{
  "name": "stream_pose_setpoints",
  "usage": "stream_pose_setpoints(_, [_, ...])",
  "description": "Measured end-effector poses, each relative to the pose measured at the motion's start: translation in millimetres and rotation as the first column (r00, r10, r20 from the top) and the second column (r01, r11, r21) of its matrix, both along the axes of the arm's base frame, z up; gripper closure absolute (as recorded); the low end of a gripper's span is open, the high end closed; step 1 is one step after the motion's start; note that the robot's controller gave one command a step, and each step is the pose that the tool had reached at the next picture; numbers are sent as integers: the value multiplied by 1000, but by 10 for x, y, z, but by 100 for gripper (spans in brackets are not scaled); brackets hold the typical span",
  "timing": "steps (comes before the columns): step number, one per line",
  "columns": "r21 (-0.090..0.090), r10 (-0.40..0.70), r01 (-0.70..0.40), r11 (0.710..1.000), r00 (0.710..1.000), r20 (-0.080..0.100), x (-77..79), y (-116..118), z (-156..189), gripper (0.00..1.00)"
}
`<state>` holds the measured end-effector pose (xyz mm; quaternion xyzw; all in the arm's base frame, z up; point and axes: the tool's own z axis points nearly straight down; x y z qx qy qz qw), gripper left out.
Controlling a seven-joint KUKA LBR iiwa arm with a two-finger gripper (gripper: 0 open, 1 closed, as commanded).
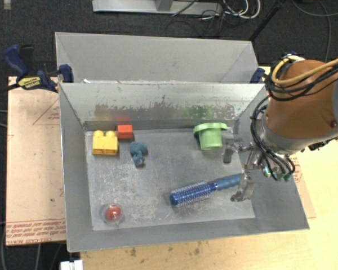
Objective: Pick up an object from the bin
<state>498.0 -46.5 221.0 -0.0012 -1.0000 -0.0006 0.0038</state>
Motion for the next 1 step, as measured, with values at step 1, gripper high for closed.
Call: stream_pose_setpoints(1, [1,200,-200,980,980,4,448,167,-1553,0])
